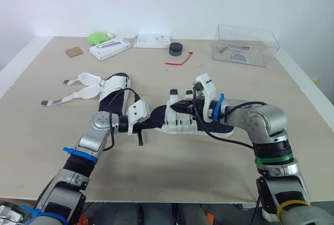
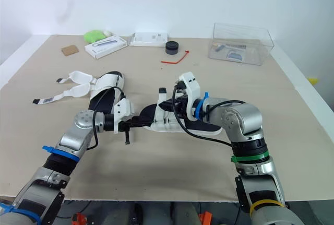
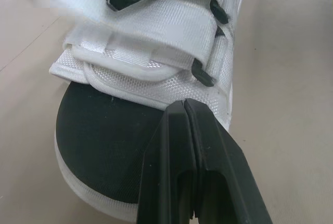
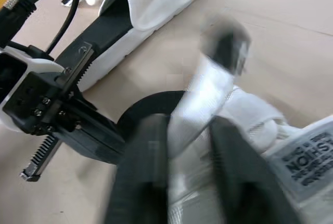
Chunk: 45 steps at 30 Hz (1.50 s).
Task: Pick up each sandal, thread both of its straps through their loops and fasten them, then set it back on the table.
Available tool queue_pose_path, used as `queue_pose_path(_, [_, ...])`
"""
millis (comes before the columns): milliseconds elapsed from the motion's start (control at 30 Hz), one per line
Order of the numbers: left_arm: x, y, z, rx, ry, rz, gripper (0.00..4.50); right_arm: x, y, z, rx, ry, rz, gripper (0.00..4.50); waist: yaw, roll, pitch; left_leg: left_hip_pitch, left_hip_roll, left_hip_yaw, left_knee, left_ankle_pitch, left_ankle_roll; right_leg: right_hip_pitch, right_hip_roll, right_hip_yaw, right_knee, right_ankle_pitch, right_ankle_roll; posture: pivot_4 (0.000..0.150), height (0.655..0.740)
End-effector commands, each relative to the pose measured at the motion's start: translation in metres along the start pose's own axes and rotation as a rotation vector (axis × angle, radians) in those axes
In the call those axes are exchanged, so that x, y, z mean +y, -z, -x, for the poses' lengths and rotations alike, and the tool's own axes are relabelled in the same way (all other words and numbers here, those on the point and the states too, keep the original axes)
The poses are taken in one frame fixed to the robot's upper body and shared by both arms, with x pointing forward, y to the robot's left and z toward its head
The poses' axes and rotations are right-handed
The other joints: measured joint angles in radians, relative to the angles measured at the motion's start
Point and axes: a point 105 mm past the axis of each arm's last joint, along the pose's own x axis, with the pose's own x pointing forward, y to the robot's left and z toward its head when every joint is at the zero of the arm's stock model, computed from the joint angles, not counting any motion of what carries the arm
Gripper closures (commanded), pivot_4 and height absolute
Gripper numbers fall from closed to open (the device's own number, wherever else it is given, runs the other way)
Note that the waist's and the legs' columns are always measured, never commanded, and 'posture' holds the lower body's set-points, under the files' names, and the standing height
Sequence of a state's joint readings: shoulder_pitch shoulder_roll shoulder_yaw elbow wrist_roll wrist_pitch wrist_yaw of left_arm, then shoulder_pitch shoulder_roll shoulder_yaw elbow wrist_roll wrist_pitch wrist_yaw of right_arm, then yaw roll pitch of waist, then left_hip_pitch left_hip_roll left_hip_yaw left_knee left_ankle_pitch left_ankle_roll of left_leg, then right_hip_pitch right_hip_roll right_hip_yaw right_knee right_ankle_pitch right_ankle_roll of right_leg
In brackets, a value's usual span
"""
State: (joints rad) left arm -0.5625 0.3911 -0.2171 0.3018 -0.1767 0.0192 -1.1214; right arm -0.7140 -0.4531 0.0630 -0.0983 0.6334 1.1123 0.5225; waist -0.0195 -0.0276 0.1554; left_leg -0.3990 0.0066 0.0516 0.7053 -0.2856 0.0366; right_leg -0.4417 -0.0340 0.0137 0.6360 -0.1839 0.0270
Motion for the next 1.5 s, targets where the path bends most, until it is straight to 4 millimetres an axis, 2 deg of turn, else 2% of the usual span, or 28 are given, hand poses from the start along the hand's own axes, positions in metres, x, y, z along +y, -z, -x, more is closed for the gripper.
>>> queue_pose_path(33, [-0.001,-0.006,-0.003,-0.014,0.017,-0.022,4.5,-0.001,-0.017,0.008,-0.054,0.036,0.09,1.14,0.0,0.0,0.0,0.0,0.0,0.0,0.0,0.0,0.0,0.0,0.0,0.0,0.0,0.0,0.0,0.15,0.74])
queue_pose_path(100, [-0.001,-0.006,-0.003,-0.014,0.017,-0.022,4.5,-0.004,-0.023,0.01,-0.075,0.056,0.116,0.39,0.0,0.0,0.0,0.0,0.0,0.0,0.0,0.0,0.0,0.0,0.0,0.0,0.0,0.0,0.0,0.15,0.74])
queue_pose_path(233, [0.0,-0.006,-0.003,-0.014,0.015,-0.021,4.5,-0.007,-0.043,0.015,-0.134,0.092,0.221,0.39,0.0,0.0,0.0,0.0,0.0,0.0,0.0,0.0,0.0,0.0,0.0,0.0,0.0,0.0,0.0,0.15,0.74])
queue_pose_path(333, [0.0,-0.005,-0.002,-0.012,0.011,-0.02,4.5,0.015,-0.071,0.008,-0.227,0.024,0.338,0.39,-0.001,0.001,0.001,-0.001,-0.001,0.0,0.0,0.0,0.0,0.0,0.0,0.001,-0.001,0.0,0.001,0.15,0.74])
queue_pose_path(367, [0.0,-0.005,-0.002,-0.011,0.01,-0.02,4.5,0.022,-0.073,0.002,-0.237,-0.005,0.349,0.88,-0.002,0.002,0.001,-0.001,-0.001,0.001,0.0,0.0,0.0,-0.001,0.0,0.001,-0.001,0.0,0.001,0.15,0.74])
queue_pose_path(400, [0.0,-0.005,-0.001,-0.011,0.009,-0.019,4.5,0.025,-0.071,-0.003,-0.234,-0.023,0.348,1.16,-0.002,0.001,0.001,-0.001,0.0,0.001,0.0,0.0,0.0,-0.001,0.001,0.001,-0.001,0.0,0.001,0.15,0.74])
queue_pose_path(467, [0.001,-0.005,-0.002,-0.013,0.006,-0.019,4.5,0.027,-0.063,-0.012,-0.218,-0.041,0.359,2.19,-0.002,0.001,0.001,0.0,0.001,-0.001,0.0,0.0,0.0,0.0,0.003,0.001,-0.001,-0.001,0.0,0.15,0.74])
queue_pose_path(500, [0.001,-0.006,-0.002,-0.015,0.005,-0.019,4.5,0.026,-0.056,-0.018,-0.201,-0.051,0.353,2.45,-0.001,0.001,0.001,0.0,0.002,-0.001,0.0,0.0,0.0,0.0,0.004,0.001,-0.001,-0.001,0.0,0.15,0.74])
queue_pose_path(567, [0.001,-0.006,-0.003,-0.017,0.003,-0.019,4.5,0.022,-0.046,-0.025,-0.172,-0.057,0.342,3.51,0.002,0.001,0.001,-0.001,0.002,-0.002,0.0,0.0,0.0,0.0,0.004,0.001,-0.001,-0.001,0.0,0.15,0.74])
queue_pose_path(633, [0.0,-0.007,-0.002,-0.021,0.001,-0.017,4.5,0.01,-0.029,-0.033,-0.09,-0.037,0.322,4.48,0.001,0.001,0.001,-0.002,0.001,-0.002,0.0,0.0,0.0,0.0,0.003,0.001,-0.001,-0.001,0.0,0.15,0.74])
queue_pose_path(700, [0.0,-0.007,-0.002,-0.021,0.001,-0.018,4.5,-0.008,-0.017,-0.037,-0.007,0.028,0.308,4.48,0.001,0.001,0.001,-0.002,0.0,0.0,0.0,0.0,0.0,0.0,0.001,0.001,-0.001,0.0,0.001,0.15,0.74])
queue_pose_path(767, [-0.001,-0.007,-0.001,-0.021,-0.001,-0.017,4.5,-0.019,-0.016,-0.037,0.015,0.07,0.306,4.48,0.0,0.001,0.001,-0.002,-0.001,0.0,0.0,0.0,0.0,0.0,0.0,0.001,-0.002,0.0,0.002,0.15,0.74])
queue_pose_path(1000, [-0.001,-0.008,-0.002,-0.029,-0.001,-0.014,4.5,-0.017,-0.014,-0.032,0.062,0.033,0.307,4.48,0.0,0.001,0.001,-0.002,-0.001,-0.001,0.0,0.0,0.0,0.0,0.0,-0.001,-0.002,0.0,0.001,0.15,0.74])
queue_pose_path(1067, [-0.001,-0.009,-0.003,-0.035,-0.001,-0.012,4.5,-0.014,-0.03,-0.023,0.021,0.016,0.325,4.48,0.0,0.001,0.001,-0.002,-0.001,-0.001,0.0,0.0,0.0,0.0,-0.001,-0.001,-0.002,0.0,0.001,0.15,0.74])
queue_pose_path(1133, [-0.001,-0.01,-0.004,-0.042,-0.002,-0.009,4.5,-0.02,-0.054,-0.006,-0.049,0.029,0.342,3.85,0.0,0.002,0.001,-0.002,-0.001,-0.001,0.0,0.0,0.0,0.0,-0.001,-0.001,-0.002,0.0,0.001,0.15,0.74])
queue_pose_path(1167, [-0.001,-0.011,-0.004,-0.045,-0.002,-0.008,4.5,-0.022,-0.062,0.001,-0.074,0.036,0.345,3.67,0.001,0.002,0.001,-0.002,-0.001,-0.001,0.0,0.0,0.0,0.0,-0.001,-0.001,-0.002,0.0,0.001,0.15,0.74])
queue_pose_path(1200, [-0.001,-0.012,-0.004,-0.054,-0.004,0.0,4.5,-0.03,-0.072,0.015,-0.105,0.046,0.379,3.11,0.001,0.002,0.001,-0.002,-0.002,-0.001,0.0,0.0,0.0,-0.001,-0.002,-0.001,-0.002,0.0,0.002,0.15,0.74])
queue_pose_path(1233, [-0.001,-0.013,-0.004,-0.061,-0.005,0.005,4.5,-0.035,-0.077,0.026,-0.121,0.05,0.406,2.78,0.003,0.002,0.001,-0.002,-0.002,-0.001,0.0,0.0,0.0,-0.001,-0.002,-0.001,-0.002,0.0,0.002,0.15,0.74])
queue_pose_path(1267, [-0.001,-0.014,-0.004,-0.063,-0.006,0.007,4.5,-0.043,-0.078,0.036,-0.122,0.062,0.418,2.24,0.003,0.002,0.001,-0.003,-0.002,-0.001,0.0,0.0,0.0,-0.001,-0.002,-0.001,-0.003,0.0,0.002,0.15,0.74])
queue_pose_path(1300, [-0.001,-0.015,-0.004,-0.067,-0.01,0.009,4.5,-0.052,-0.075,0.045,-0.111,0.077,0.418,1.91,0.004,0.002,0.001,-0.003,-0.002,-0.001,0.0,0.0,0.001,-0.001,-0.002,-0.002,-0.004,0.0,0.002,0.15,0.74])
queue_pose_path(1367, [0.002,-0.02,-0.003,-0.095,-0.017,0.037,4.5,-0.072,-0.051,0.064,-0.035,0.083,0.439,0.97,0.003,0.002,0.001,-0.003,-0.002,-0.001,-0.001,-0.002,0.003,0.0,-0.002,-0.002,-0.006,0.0,0.002,0.15,0.74])
queue_pose_path(1433, [0.001,-0.027,-0.001,-0.131,-0.001,0.079,4.5,-0.079,-0.015,0.076,0.063,0.018,0.474,0.04,0.005,0.001,0.001,-0.004,-0.003,-0.001,-0.001,-0.003,0.004,0.0,-0.002,-0.002,-0.007,0.0,0.003,0.15,0.74])
queue_pose_path(1467, [-0.001,-0.03,0.0,-0.144,0.015,0.081,3.97,-0.077,0.003,0.076,0.1,-0.038,0.489,0.0,0.004,0.001,0.001,-0.004,-0.002,-0.002,-0.001,-0.003,0.005,0.001,-0.002,-0.003,-0.007,-0.001,0.003,0.15,0.74])
queue_pose_path(1500, [-0.003,-0.032,0.001,-0.15,0.028,0.074,3.65,-0.075,0.014,0.074,0.12,-0.077,0.491,0.0,0.002,0.001,0.001,-0.004,-0.003,-0.001,-0.001,-0.004,0.006,0.0,-0.002,-0.002,-0.007,-0.001,0.004,0.15,0.74])
